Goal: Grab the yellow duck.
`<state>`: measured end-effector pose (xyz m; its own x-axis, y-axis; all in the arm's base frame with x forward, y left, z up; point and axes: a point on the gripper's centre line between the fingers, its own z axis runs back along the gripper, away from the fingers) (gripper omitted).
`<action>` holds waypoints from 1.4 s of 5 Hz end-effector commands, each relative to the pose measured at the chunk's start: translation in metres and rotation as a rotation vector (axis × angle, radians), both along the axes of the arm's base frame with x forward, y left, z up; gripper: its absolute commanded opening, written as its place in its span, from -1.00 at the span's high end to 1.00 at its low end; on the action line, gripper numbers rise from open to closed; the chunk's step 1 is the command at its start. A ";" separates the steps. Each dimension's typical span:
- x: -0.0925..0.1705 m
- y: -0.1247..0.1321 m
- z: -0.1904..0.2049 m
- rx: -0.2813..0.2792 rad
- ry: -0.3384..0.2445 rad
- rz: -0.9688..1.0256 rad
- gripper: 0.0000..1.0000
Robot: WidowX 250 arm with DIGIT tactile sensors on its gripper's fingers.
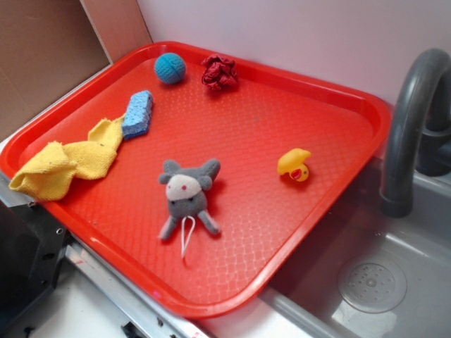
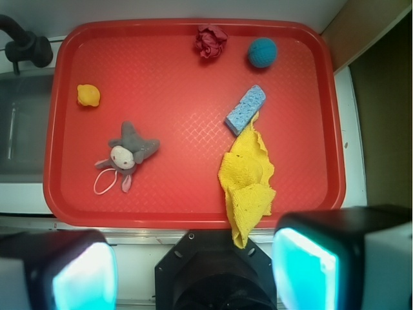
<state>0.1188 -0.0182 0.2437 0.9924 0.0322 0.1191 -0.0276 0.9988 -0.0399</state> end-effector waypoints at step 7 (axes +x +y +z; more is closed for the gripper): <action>0.099 -0.099 -0.068 0.123 -0.231 -1.037 -1.00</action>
<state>0.2223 -0.1116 0.1630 0.4945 -0.8409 0.2199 0.8383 0.5282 0.1347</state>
